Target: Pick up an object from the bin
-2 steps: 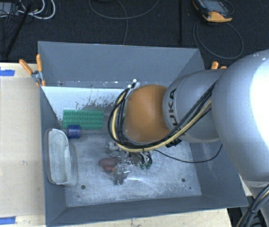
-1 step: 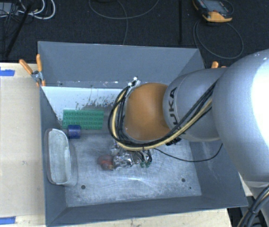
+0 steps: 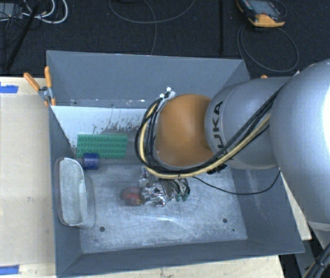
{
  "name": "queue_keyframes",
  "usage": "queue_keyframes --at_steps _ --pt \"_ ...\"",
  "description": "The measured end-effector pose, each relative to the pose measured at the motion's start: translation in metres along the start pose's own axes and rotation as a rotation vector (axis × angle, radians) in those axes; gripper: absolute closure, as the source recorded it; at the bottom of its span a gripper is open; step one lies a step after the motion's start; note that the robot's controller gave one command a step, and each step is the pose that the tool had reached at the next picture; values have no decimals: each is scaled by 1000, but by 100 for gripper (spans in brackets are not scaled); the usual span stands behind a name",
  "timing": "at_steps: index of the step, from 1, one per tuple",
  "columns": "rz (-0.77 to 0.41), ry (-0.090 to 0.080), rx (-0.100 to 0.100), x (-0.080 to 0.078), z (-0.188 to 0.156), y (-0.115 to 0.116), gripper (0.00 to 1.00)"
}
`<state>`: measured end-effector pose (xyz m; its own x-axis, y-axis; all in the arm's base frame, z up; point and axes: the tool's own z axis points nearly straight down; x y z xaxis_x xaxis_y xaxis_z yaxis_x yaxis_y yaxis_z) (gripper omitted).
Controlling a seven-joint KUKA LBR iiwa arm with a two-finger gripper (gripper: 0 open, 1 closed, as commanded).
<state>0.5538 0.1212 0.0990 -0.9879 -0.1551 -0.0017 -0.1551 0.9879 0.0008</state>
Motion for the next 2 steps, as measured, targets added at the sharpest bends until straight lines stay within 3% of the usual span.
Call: queue_keyframes --at_steps 2 --pt "7 0 0 -1 -35 0 100"
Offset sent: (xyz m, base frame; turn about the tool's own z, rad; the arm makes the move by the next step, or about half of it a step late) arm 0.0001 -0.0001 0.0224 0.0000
